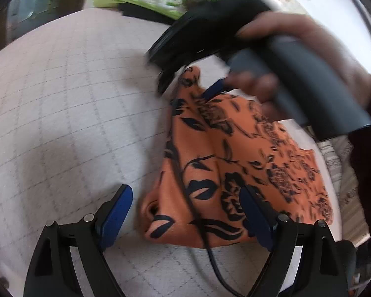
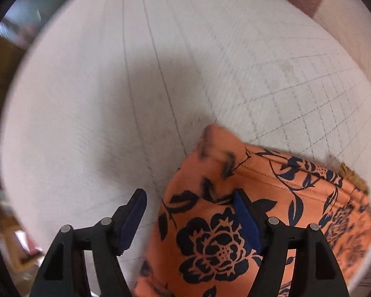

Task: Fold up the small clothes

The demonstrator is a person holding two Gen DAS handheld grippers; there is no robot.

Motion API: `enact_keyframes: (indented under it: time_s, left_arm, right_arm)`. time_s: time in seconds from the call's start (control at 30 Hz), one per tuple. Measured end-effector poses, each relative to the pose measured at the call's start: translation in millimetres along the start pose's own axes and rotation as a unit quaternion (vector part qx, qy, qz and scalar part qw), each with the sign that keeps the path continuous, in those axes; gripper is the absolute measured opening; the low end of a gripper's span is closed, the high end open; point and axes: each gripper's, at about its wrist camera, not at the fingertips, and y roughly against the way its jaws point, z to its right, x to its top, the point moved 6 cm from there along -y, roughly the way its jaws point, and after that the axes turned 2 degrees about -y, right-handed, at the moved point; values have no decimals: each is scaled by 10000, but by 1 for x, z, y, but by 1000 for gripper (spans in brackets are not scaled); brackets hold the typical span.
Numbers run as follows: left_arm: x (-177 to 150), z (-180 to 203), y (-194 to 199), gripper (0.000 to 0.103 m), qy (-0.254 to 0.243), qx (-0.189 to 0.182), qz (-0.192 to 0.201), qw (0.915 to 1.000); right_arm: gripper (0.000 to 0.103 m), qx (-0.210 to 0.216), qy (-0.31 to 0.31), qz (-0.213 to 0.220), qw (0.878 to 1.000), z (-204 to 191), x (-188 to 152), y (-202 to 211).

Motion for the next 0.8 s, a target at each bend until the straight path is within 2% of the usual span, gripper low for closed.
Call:
enact_keyframes:
  time_s: [0.07,0.13,0.2,0.3,0.37,0.4,0.43,0.5,0.6,0.67,0.8]
  left_arm:
    - [0,1,1,75,70,-296,19,9995]
    - [0,-4,1,55,67,-327,52,9994]
    - [1,-10,-1,46,158,-462,48,9988]
    - [4,-15,2,47,405,-767,133,9961]
    - [4,-15,6,50,373,-771,150,9962]
    - [3,-13,9,59,350,-815,183,9959]
    - [2,-13,14,69,363,-850,212,9955]
    - [-2,-12,24,75,407,-979,333,9938]
    - [-4,-11,36,76,348,-989,433,9935]
    - [-3,-3,36,76,158,-780,439,9959]
    - [1,34,34,76,-660,-533,398,9956]
  right_arm:
    - [77,-281,288,102,9991,-7,0,-4]
    - [75,-164,424,203,9988,-6,-3,0]
    - [50,-55,623,280,9977,4,-10,4]
    - [27,252,564,368,9974,27,-21,13]
    - [22,490,510,590,9958,37,-30,21]
    - [20,575,496,707,9946,42,-36,26]
    - [19,626,457,798,9938,49,-44,31]
    - [18,829,362,1015,9907,61,-61,44]
    - [17,1126,211,1353,9842,92,-89,67]
    - [17,1424,12,1569,9773,116,-109,82]
    - [16,1771,-245,1957,9642,152,-129,102]
